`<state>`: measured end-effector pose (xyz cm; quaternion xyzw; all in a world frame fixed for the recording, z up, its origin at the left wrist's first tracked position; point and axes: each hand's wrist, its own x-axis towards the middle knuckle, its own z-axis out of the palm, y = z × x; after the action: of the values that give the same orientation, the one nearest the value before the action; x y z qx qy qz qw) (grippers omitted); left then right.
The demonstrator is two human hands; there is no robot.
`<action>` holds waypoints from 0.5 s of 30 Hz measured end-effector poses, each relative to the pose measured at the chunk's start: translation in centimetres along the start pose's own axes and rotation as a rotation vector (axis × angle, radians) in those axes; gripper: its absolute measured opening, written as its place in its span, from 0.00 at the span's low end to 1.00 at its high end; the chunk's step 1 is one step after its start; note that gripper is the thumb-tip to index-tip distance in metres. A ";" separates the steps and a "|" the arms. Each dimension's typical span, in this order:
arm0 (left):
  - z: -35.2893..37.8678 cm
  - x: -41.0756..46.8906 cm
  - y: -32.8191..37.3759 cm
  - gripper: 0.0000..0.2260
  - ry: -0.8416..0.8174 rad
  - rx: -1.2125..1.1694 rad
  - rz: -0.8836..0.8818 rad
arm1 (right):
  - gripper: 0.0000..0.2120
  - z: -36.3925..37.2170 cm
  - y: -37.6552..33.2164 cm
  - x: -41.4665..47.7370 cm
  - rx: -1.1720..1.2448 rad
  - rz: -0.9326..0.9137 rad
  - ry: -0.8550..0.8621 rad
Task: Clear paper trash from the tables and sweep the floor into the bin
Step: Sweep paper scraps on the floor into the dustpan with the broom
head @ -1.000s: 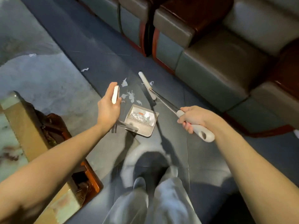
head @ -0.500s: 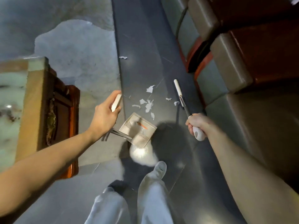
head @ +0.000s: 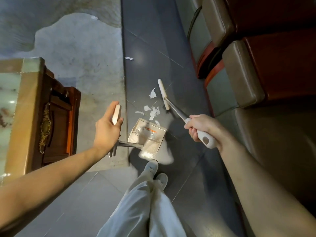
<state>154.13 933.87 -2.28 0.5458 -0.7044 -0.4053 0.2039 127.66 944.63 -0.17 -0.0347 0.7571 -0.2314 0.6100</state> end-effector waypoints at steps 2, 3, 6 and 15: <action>0.3 -0.2 0.6 0.28 -0.005 -0.005 -0.001 | 0.16 -0.5 -0.9 0.6 -0.058 -0.045 0.031; 0.3 -0.3 0.9 0.29 -0.005 0.002 -0.002 | 0.22 -0.6 -1.6 1.0 -0.109 -0.069 0.042; 0.4 -0.5 0.6 0.27 0.017 -0.017 -0.031 | 0.29 -1.0 -3.7 3.0 -0.264 -0.112 0.072; -1.0 -2.1 1.3 0.24 0.058 0.007 -0.082 | 0.23 -1.3 -6.7 7.1 -0.511 -0.116 -0.033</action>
<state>154.69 935.55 -0.36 0.5863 -0.6768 -0.3948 0.2056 123.12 936.71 -3.75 -0.2348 0.7778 -0.0665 0.5792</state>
